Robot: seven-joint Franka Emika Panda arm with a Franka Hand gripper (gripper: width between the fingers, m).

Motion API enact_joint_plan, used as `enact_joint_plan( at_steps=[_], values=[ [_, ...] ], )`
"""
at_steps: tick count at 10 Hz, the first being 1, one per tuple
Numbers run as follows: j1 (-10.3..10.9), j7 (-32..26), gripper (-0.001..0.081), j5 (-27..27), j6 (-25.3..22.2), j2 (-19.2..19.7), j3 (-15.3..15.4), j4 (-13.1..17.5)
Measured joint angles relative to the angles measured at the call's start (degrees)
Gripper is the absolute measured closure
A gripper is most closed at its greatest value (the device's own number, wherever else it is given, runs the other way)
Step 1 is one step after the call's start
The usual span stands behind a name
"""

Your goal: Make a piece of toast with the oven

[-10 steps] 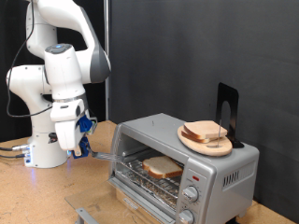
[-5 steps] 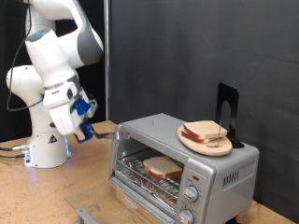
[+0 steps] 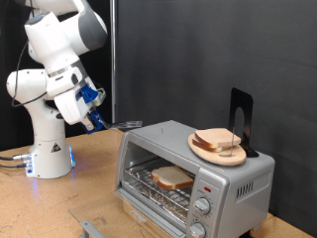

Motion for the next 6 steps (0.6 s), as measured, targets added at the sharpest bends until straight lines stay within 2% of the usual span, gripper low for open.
enact_joint_plan(
  at_steps=[2, 4, 6],
  values=[
    [0.34, -0.82, 0.0406, 3.67, -0.37, -0.07, -0.36, -0.01],
    [2.36, -1.19, 0.0406, 9.37, -2.07, -0.78, -0.74, 0.51],
    [5.23, 0.17, 0.0406, 12.25, -4.40, -2.07, 0.50, 1.50]
  ],
)
